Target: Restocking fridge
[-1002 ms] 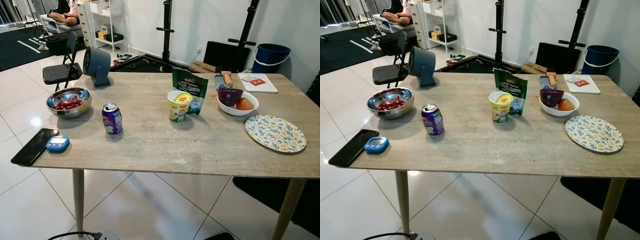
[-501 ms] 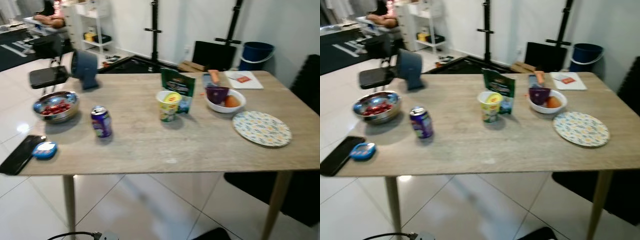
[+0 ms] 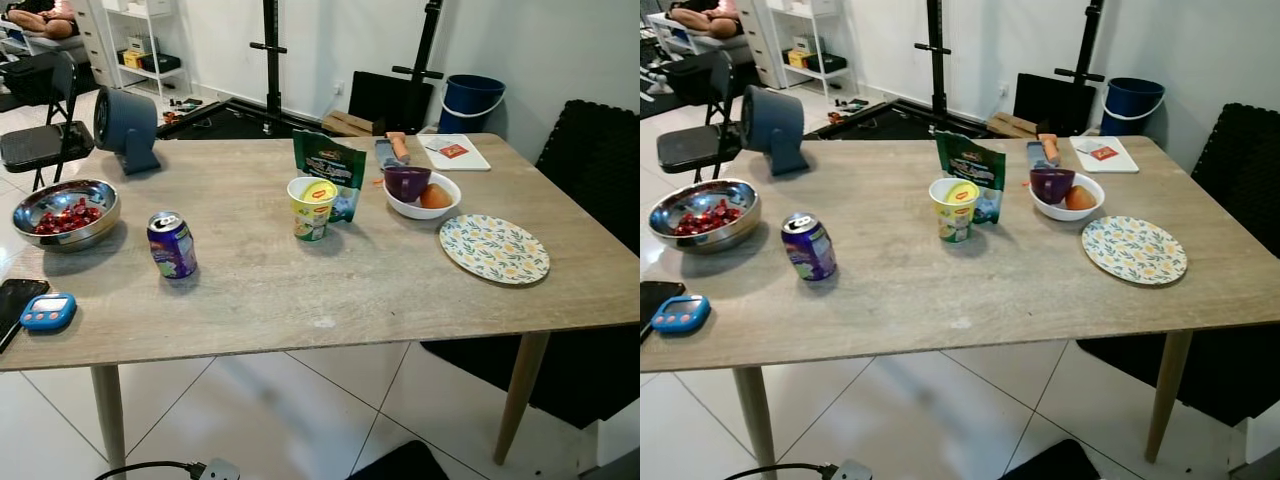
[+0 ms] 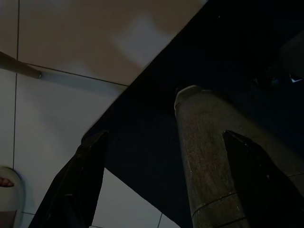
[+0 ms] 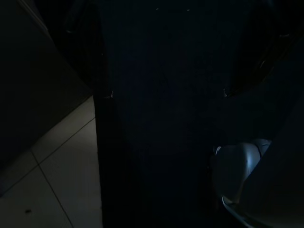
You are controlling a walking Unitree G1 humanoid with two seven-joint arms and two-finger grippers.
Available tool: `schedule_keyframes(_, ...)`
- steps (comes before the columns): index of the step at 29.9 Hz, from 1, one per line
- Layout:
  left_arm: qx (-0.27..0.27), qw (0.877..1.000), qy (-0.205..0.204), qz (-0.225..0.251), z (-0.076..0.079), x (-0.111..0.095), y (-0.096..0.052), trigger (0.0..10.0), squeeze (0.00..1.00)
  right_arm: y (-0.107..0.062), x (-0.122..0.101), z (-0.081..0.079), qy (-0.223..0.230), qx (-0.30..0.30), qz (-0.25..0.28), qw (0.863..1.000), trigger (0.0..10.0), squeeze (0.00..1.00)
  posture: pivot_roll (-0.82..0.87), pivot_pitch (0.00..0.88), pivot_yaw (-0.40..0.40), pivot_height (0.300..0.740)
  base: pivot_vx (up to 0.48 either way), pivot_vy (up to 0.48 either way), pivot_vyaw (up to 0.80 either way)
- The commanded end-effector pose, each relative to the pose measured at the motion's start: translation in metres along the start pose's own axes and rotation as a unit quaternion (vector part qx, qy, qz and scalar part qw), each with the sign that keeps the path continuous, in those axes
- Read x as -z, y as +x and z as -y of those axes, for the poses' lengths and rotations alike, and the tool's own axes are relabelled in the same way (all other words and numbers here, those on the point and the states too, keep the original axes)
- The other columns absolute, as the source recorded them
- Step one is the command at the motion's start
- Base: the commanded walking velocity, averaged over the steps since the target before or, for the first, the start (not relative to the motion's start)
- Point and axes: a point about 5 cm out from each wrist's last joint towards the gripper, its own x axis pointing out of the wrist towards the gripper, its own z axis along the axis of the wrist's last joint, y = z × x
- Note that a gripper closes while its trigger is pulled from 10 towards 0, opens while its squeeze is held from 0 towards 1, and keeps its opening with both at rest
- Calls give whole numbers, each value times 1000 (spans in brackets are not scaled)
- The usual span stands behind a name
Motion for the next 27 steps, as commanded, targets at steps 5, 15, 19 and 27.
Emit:
schedule_keyframes(5, 14, 999, -11, -33, 10, 17, -1, 10000, 0, 0, 2, -2, -2, -2, -3, 1000, 10000, 0, -32, 63, -5, 740, 0, 0, 0)
schedule_keyframes(15, 13, 999, -7, -36, 9, 20, -2, 10000, 0, 0, 3, -3, -7, -4, -5, 1000, 10000, 0, -30, 61, -3, 740, 0, 0, 0)
schedule_keyframes(19, 12, 999, -7, -36, 9, 20, -2, 10000, 0, 0, 3, -3, -8, -4, -5, 1000, 10000, 0, -30, 61, -3, 740, 0, 0, 0)
schedule_keyframes(27, 11, 999, -6, -33, 8, 18, -1, 10000, 0, 0, 3, -4, -12, -5, -9, 1000, 10000, 0, -30, 63, -2, 740, 0, 0, -405)
